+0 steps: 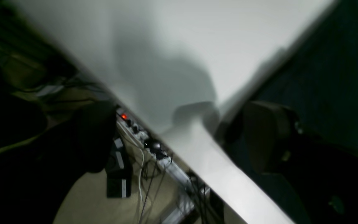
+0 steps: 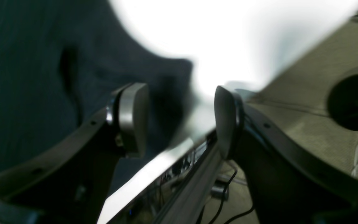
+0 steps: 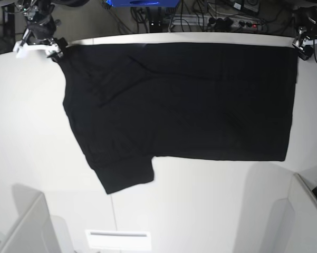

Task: Fold the T-shirt properly
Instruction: 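Release and move the right gripper to the hem corner beside the sleeve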

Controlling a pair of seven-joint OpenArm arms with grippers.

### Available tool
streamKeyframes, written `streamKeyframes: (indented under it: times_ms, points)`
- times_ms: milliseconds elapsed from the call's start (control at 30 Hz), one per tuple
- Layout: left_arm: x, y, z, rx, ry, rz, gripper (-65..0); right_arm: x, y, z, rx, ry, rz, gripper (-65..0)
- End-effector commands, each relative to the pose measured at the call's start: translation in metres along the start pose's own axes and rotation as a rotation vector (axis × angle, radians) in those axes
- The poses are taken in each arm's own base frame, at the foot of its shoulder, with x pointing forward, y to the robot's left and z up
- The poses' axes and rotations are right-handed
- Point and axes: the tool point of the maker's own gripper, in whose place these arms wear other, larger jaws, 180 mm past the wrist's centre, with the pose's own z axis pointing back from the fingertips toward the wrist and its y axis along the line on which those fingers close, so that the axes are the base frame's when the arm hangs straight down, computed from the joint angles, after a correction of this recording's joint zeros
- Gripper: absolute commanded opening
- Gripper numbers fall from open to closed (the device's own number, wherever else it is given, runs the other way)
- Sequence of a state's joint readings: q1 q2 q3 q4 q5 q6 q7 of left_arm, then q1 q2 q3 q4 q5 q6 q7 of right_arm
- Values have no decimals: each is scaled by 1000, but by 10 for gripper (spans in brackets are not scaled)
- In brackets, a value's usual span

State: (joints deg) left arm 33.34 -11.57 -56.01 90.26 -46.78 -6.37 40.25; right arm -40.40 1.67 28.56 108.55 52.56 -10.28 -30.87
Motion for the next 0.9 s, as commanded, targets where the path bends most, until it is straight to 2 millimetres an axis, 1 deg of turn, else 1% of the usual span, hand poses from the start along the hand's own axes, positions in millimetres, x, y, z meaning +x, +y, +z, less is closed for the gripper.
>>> streamKeyframes:
  times_ms: [0,100,200,233,267,300,367,400,467,533,567,600,700,867]
  points:
    - [31,-6,8,-23,-87,-29,-26,11,6,6,19,-33,12,-330]
    - [57,-16,22,-39,-164,-57,-26,25,16,11,42,-76,33,-330]
    - [73,-37,31,-77,-215,-97,-28,43,37,9,97,-116,69,-330]
    - [76,-43,32,-88,-228,-102,-28,51,47,6,121,-127,89,-330]
    - [80,-50,32,-104,-241,-102,-35,53,58,2,148,-125,107,-329]
    - [80,-58,29,-122,-239,-105,-56,54,68,-3,174,-119,124,-329]
    - [77,-72,22,-154,-213,-112,-148,61,93,-12,231,-117,173,-329]
    - [77,-79,20,-169,-201,-125,-211,64,104,-18,255,-114,198,-329]
    - [74,-94,13,-202,-162,-135,-374,71,128,-32,303,-106,246,-329]
    - [74,-104,9,-222,-134,-137,-540,77,148,-47,335,-97,275,-329]
    - [74,-107,8,-228,-126,-137,-611,80,157,-54,346,-91,281,-329]
    - [74,-110,7,-235,-119,-134,-650,83,166,-62,356,-88,286,-329]
    - [77,-116,6,-249,-118,-124,-650,93,185,-82,369,-79,284,-329]
    - [79,-117,6,-251,-123,-123,-650,106,215,-105,386,-69,278,-326]
